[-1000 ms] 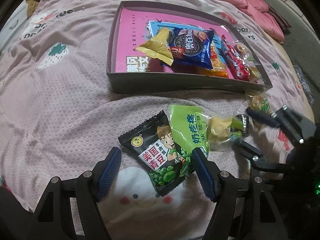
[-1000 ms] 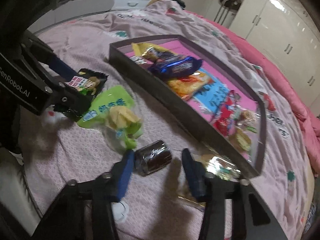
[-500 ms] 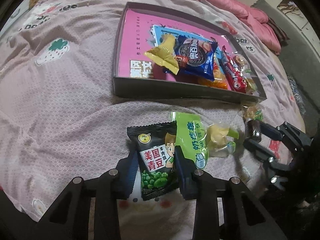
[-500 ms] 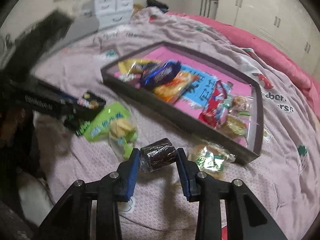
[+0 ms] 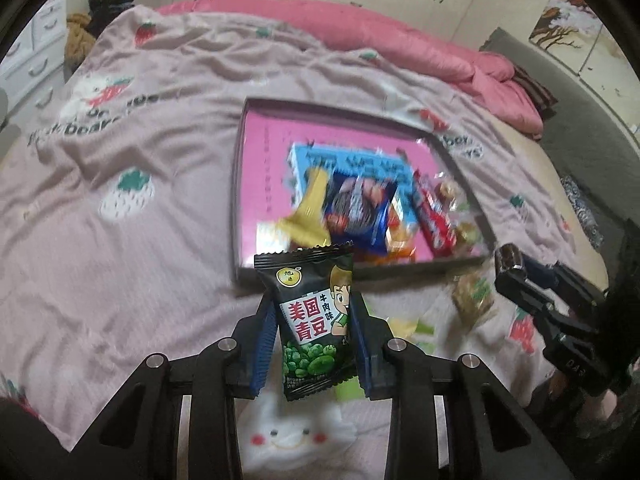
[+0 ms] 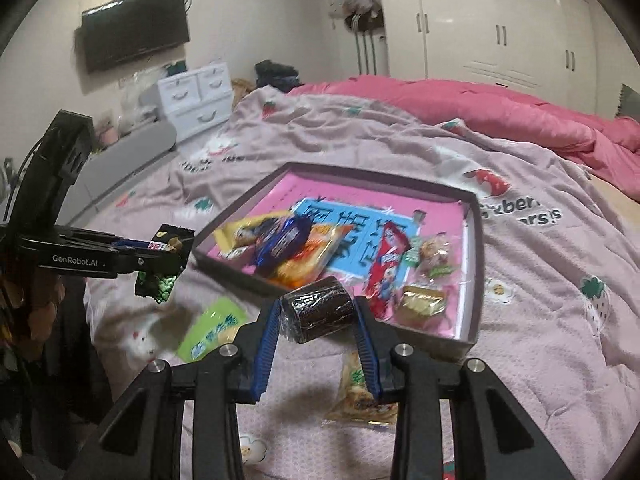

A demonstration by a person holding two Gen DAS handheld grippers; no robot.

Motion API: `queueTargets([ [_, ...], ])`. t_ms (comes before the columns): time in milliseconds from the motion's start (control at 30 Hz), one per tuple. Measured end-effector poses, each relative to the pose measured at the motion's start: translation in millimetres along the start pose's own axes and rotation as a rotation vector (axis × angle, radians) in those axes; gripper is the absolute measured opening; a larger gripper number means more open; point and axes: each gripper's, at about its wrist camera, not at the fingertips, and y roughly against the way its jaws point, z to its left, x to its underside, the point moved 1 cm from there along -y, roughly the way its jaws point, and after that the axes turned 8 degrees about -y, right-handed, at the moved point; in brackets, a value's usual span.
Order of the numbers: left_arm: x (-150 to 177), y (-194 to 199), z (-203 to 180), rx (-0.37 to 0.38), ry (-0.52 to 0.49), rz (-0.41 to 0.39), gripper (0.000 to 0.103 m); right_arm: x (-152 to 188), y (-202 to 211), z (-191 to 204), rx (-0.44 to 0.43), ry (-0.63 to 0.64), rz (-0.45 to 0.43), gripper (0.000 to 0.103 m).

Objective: Organize snacks
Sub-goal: 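Grasp the green pea snack bag with the left gripper while the right grasps the dark chocolate piece, then carry the pea snack bag with the left gripper and the chocolate with the right into the tray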

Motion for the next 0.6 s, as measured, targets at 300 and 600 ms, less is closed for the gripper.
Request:
queueTargets([
  [300,-34,-6,-8,0.005,-0.007,-0.082,0.035,-11,3,-22,0.04,-0.078,-0.049,0.037],
  [600,-51,-30,-13,0.018,-0.029,-0.09,0.035,-19,1,-49,0.109,-0.176,-0.083,0.037],
])
